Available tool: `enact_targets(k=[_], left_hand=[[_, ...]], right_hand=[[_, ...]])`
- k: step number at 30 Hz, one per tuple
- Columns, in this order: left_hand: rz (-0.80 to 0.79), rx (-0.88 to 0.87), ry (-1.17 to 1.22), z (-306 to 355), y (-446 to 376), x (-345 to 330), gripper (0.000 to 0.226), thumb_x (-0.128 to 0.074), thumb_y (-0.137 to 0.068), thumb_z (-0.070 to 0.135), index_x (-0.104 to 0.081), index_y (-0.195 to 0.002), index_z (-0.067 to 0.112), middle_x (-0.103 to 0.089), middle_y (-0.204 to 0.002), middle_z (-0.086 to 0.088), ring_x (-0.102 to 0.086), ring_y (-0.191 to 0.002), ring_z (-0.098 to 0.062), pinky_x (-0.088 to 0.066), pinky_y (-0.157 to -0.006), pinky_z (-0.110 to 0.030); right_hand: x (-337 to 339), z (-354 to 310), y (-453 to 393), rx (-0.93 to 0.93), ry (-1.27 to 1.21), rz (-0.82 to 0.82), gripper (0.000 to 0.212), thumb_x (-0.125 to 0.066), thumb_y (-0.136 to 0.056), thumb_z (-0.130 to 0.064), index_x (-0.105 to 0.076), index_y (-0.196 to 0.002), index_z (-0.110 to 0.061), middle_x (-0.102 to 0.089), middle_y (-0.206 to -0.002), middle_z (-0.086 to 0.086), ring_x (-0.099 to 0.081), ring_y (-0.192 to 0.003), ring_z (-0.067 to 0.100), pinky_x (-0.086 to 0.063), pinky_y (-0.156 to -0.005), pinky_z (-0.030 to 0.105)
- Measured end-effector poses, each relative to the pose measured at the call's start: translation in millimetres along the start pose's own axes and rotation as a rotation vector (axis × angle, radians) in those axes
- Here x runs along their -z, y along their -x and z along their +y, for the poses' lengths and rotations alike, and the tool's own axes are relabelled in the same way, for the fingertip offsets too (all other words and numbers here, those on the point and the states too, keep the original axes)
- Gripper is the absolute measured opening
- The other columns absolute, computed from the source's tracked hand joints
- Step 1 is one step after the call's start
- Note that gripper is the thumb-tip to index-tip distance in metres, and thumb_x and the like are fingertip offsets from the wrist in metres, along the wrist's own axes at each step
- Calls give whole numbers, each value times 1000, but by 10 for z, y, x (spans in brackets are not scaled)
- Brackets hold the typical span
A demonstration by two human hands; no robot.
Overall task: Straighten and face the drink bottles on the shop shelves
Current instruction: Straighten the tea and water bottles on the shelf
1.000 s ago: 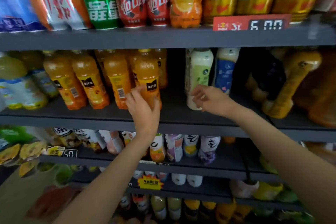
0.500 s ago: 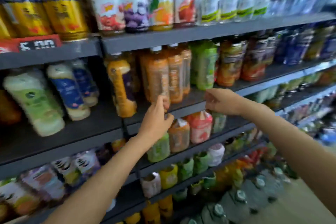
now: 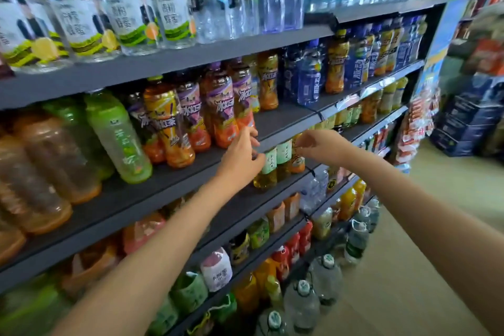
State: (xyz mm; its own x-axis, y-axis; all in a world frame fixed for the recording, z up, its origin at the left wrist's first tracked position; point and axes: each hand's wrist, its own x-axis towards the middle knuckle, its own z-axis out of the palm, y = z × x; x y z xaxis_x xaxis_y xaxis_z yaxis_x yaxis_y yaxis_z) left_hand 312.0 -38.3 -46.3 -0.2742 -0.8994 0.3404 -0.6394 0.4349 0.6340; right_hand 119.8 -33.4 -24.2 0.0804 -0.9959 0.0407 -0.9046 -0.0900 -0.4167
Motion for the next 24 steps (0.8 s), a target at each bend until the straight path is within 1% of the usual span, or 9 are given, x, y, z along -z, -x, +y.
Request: enact_targets(k=[4, 7, 11, 14, 16, 18, 19, 22, 24], left_hand=[[31, 1, 43, -28, -706, -314, 41, -56, -88, 8, -39, -124, 12, -50, -107, 1, -54, -82, -13, -46, -81, -31], [50, 21, 70, -37, -1308, -562, 45, -56, -89, 10, -36, -129, 11, -50, -111, 0, -53, -82, -13, -43, -79, -27], [32, 69, 61, 44, -2013, -913, 50, -55, -90, 12, -32, -134, 9, -52, -119, -4, -52, -86, -14, -44, -84, -32], [20, 40, 55, 131, -2382, -1190, 50, -55, -90, 9, -33, -134, 8, -51, -122, -6, -53, -88, -14, -43, -82, -29], [129, 15, 21, 198, -2637, -1364, 44, -56, -88, 8, -39, -129, 6, -50, -124, -10, -54, -101, -20, -43, -88, -33], [271, -15, -50, 303, -2877, -1563, 41, -58, -85, 7, -44, -124, 3, -49, -126, -13, -49, -113, -27, -38, -94, -32], [316, -41, -100, 365, -2982, -1668, 41, -58, -84, 6, -46, -123, 3, -47, -126, -14, -46, -116, -28, -34, -95, -30], [418, -90, -246, 477, -3201, -1915, 43, -60, -79, 7, -49, -121, 4, -43, -128, -15, -40, -118, -32, -32, -97, -34], [549, -31, -294, 449, -3322, -1988, 41, -62, -77, 8, -52, -117, 5, -43, -127, -16, -39, -116, -33, -32, -96, -37]], right_hand=[[202, 499, -534, -16, 33, 1, 43, -55, -93, -26, -45, -130, -6, -51, -130, 12, -51, -115, 28, -41, -92, 33], [440, 866, -1012, -59, 34, -3, 58, -59, -91, -33, -36, -137, -6, -44, -137, 14, -47, -120, 29, -39, -92, 33], [687, 1325, -1592, -103, 55, 61, 64, -59, -90, -35, -30, -139, -5, -38, -138, 16, -40, -124, 30, -33, -85, 27], [743, 1673, -1992, -159, -4, 100, 73, -64, -86, -37, -25, -140, -6, -30, -140, 20, -38, -125, 37, -36, -99, 39], [766, 1874, -2309, -216, -144, 233, 75, -68, -83, -36, -26, -138, -6, -25, -141, 20, -35, -126, 39, -34, -104, 46], [802, 2075, -2634, -250, -290, 384, 76, -71, -81, -34, -28, -136, -3, -24, -141, 20, -33, -128, 39, -32, -104, 46], [828, 2161, -2801, -254, -345, 426, 78, -71, -81, -33, -27, -136, -2, -24, -142, 20, -32, -128, 39, -31, -105, 45], [904, 2411, -3243, -217, -382, 497, 80, -71, -81, -31, -24, -138, 2, -24, -143, 22, -30, -131, 39, -28, -107, 44], [960, 2571, -3494, -143, -388, 541, 79, -71, -81, -27, -25, -137, 3, -27, -143, 22, -31, -130, 37, -28, -105, 43]])
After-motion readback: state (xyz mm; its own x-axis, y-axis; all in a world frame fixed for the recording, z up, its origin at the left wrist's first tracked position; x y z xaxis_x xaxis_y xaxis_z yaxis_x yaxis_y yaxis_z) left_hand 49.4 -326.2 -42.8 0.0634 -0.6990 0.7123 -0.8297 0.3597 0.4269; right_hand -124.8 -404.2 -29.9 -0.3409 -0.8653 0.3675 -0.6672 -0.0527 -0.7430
